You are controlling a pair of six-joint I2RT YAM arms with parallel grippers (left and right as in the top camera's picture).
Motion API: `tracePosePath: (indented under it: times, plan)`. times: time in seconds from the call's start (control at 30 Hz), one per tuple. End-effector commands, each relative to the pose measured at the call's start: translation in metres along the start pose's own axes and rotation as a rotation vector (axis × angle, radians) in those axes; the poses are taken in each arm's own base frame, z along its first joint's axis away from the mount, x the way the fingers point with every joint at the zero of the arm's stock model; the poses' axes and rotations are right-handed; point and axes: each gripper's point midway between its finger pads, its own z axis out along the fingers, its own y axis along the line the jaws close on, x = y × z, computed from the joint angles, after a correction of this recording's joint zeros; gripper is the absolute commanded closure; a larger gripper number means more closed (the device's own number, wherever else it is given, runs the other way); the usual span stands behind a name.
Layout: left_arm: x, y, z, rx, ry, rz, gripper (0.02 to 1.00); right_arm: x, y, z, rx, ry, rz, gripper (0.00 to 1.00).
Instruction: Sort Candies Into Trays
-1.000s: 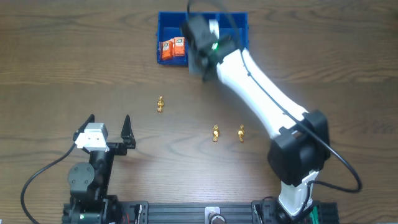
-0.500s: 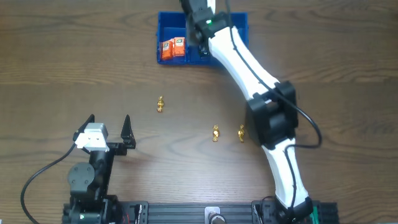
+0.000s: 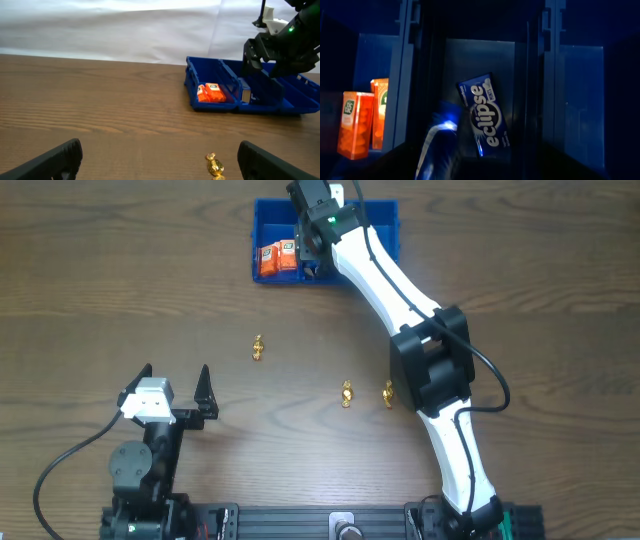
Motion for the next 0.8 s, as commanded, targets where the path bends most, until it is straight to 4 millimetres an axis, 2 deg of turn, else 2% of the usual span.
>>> tracePosePath:
  times: [0.03,0.17,0.23,0.33,0.37,0.43,0.53,0.7,0.8]
  plan:
    - [0.016,0.0,0.001,0.005,0.049,0.001,0.02,-0.037,0.003,-0.072,-0.05,-0.11,0.018,0.152]
    - [0.016,0.0,0.001,0.005,0.049,0.001,0.02,-0.032,0.021,-0.129,-0.095,-0.133,-0.021,0.123]
    - [0.016,0.0,0.001,0.005,0.049,0.001,0.02,-0.017,0.036,-0.148,-0.114,-0.112,-0.063,0.115]
    - [0.016,0.0,0.001,0.005,0.049,0.001,0.02,0.021,0.066,-0.157,-0.13,-0.038,-0.101,0.082]
    - [0.016,0.0,0.001,0.005,0.049,0.001,0.023,0.05,0.084,-0.153,-0.148,0.024,-0.127,0.08]
    - [0.016,0.0,0.001,0.005,0.049,0.001,0.02,0.078,0.099,-0.146,-0.168,0.088,-0.143,0.08]
    - [0.016,0.0,0.001,0.005,0.049,0.001,0.02,0.13,0.12,-0.123,-0.182,0.182,-0.151,0.091]
    - [0.016,0.0,0.001,0.005,0.049,0.001,0.02,0.177,0.133,-0.083,-0.181,0.258,-0.133,0.154]
    - [0.016,0.0,0.001,0.005,0.049,0.001,0.02,0.193,0.137,-0.064,-0.17,0.3,-0.125,0.161]
